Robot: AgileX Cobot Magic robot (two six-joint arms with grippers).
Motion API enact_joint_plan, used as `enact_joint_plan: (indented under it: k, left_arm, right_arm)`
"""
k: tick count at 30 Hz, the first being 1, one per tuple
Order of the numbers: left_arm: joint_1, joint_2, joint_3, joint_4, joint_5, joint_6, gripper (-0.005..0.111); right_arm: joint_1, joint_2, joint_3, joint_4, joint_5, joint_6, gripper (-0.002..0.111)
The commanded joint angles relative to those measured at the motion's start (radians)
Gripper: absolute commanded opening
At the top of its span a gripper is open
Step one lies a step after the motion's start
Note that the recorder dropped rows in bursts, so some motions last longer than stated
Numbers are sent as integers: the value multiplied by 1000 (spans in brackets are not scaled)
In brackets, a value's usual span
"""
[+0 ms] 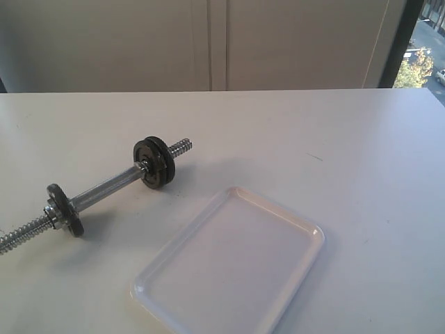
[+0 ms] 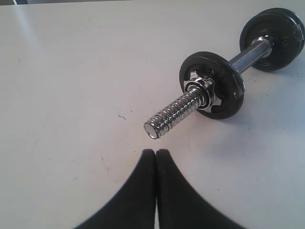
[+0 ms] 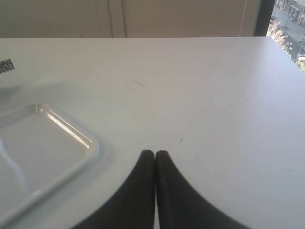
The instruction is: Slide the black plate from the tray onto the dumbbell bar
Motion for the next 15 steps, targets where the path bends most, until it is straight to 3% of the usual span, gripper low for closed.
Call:
enact_joint_plan:
  k: [1, 15]
  left_arm:
    - [-7, -4, 4, 0, 4, -2, 0]
    - [-7, -4, 4, 0, 4, -2, 0]
  right_arm:
    - [3, -5, 2, 1, -10, 3, 0]
    - [3, -5, 2, 1, -10, 3, 0]
